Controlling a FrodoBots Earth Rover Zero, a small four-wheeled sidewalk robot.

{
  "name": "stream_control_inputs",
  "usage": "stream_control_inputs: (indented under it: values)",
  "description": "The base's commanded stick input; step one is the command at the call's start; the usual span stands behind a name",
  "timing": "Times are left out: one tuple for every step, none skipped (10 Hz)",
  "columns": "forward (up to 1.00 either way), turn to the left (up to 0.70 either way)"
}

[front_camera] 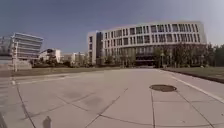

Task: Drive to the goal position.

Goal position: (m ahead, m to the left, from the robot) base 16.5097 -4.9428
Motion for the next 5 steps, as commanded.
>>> stream_control_inputs:
  values:
    - [0.7,0.0]
    - [0.7,0.0]
    - [0.7,0.0]
    - [0.7,0.0]
    - [0.7,0.0]
